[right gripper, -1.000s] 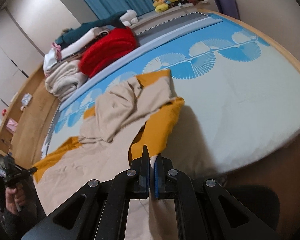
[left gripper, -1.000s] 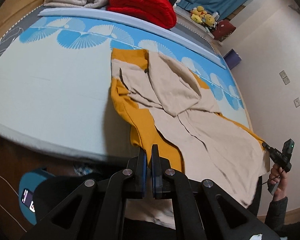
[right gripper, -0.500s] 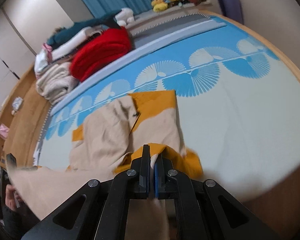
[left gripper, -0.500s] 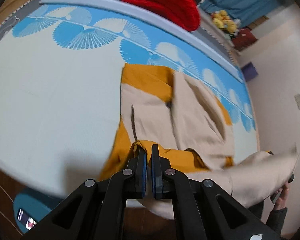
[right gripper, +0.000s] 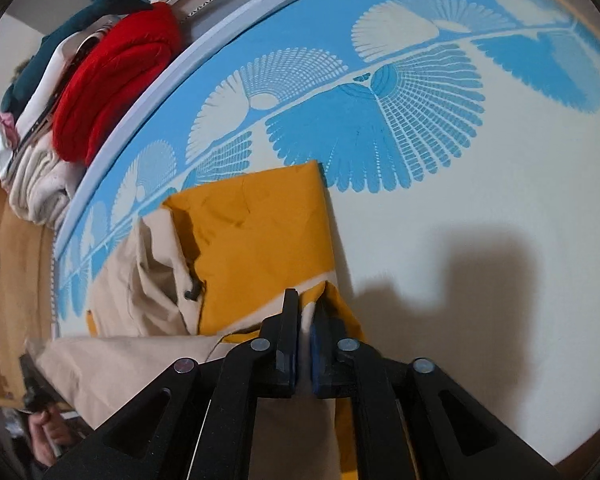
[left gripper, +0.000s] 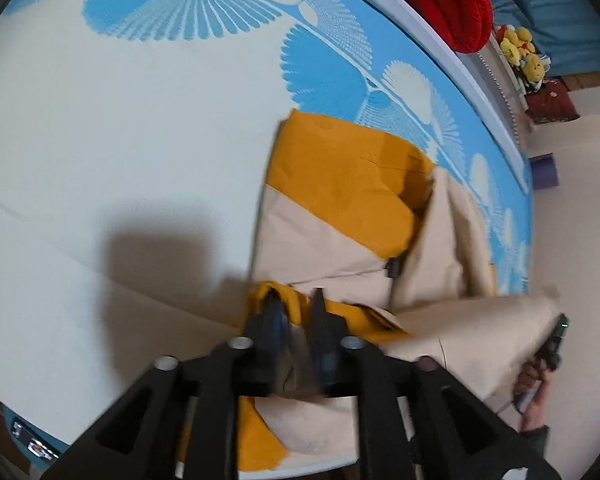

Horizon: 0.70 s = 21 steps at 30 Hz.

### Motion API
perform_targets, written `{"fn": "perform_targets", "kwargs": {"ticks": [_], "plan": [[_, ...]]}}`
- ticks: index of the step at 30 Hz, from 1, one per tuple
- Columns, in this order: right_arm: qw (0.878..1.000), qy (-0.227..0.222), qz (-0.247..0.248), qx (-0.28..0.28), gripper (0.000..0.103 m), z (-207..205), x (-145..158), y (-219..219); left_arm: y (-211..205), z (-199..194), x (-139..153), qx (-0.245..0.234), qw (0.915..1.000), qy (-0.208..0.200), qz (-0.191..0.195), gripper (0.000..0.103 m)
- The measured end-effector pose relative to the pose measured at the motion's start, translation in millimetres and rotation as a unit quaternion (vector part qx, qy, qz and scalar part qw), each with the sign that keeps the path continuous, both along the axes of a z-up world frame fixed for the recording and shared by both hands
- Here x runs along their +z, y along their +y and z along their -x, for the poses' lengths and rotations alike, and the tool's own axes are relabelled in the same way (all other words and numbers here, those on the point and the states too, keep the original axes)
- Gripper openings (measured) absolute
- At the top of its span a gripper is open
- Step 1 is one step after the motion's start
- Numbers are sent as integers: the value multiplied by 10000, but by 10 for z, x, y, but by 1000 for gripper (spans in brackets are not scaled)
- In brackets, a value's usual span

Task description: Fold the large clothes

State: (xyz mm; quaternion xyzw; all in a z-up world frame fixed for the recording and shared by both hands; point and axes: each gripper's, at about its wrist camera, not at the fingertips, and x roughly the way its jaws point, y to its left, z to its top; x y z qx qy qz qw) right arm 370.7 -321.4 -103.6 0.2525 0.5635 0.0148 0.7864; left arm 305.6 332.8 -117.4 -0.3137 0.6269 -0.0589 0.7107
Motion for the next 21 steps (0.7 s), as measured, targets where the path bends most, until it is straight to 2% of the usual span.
{"fn": "perform_targets", "kwargs": {"ticks": [2,3,5,8,10,13,16,19,21], "plan": [[9998,-7,-70,179,18,-19,34,15,-9,1,65,-65,9998,-88,158,50],[9995,-48,-141,270,23,-8,65,32,-23,18,109,-121,9996,-157,184,51],[9985,-161,-372,372,38,64,137,42,-57,57,154,-208,9994,-181,218,52],[9980,-296,-483,270,39,195,219,9,-39,162,261,-205,9990,-341,211,52],[9977,-480,-431,211,39,286,306,-19,4,237,356,-180,9986,-499,38,52],[9968,-731,-43,306,39,448,420,-4,34,378,438,-321,9958,-636,-579,53],[9949,-556,559,633,40,550,375,91,-61,466,314,-756,9884,-392,-1256,54],[9866,-316,1204,1059,40,598,250,215,-243,483,185,-1344,9748,-246,-1766,54],[9768,-162,1644,1359,40,608,143,299,-383,471,128,-1728,9603,-305,-2167,54]]}}
